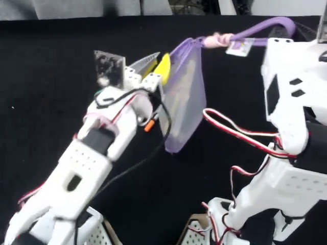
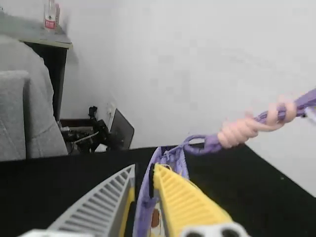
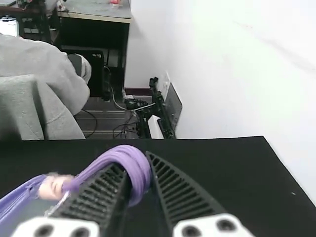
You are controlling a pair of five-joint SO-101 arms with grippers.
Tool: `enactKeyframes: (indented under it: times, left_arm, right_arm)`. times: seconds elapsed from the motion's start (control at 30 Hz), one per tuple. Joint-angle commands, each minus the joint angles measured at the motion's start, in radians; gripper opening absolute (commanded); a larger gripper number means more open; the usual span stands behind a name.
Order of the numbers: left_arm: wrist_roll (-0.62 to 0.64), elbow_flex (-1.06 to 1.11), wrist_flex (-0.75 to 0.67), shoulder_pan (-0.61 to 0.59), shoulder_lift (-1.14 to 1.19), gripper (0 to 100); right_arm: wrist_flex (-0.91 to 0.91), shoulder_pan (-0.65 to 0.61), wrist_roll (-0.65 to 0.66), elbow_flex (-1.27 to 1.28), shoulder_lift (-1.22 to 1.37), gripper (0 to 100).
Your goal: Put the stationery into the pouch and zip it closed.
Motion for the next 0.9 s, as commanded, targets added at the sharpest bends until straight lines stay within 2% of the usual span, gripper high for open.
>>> enactKeyframes:
  times: [0.0, 0.13, 0.23, 0.37, 0.5, 0.6, 0.77, 0.87]
  left_arm:
    - [-0.012, 0.070, 0.005, -0.041, -0.330, 10]
    - [-0.012, 0.243, 0.005, -0.102, -0.486, 14]
    - [-0.012, 0.323, -0.003, -0.176, -0.479, 14]
    - [-0.012, 0.328, 0.011, -0.298, -0.451, 14]
    - [-0.020, 0.325, 0.204, -0.406, -0.396, 14]
    - [-0.044, 0.298, 0.307, -0.443, -0.313, 16]
    - [-0.166, 0.147, 0.465, -0.415, -0.109, 18]
    - [-0.130, -0.001, 0.592, -0.389, 0.044, 18]
  right_arm:
    - [-0.031, 0.017, 0.011, -0.004, -0.016, 1.1]
    - [-0.031, 0.017, 0.011, -0.002, -0.016, 1.1]
    - [-0.032, 0.020, 0.011, -0.002, -0.015, 1.1]
    - [-0.044, 0.021, 0.005, -0.002, -0.015, 1.1]
    - [-0.044, 0.051, 0.005, -0.002, -0.018, 1.1]
    - [-0.055, 0.098, 0.002, -0.008, -0.015, 1.1]
    - [-0.074, 0.120, 0.002, -0.007, -0.015, 1.1]
    - [-0.066, 0.123, 0.003, -0.004, -0.019, 1.1]
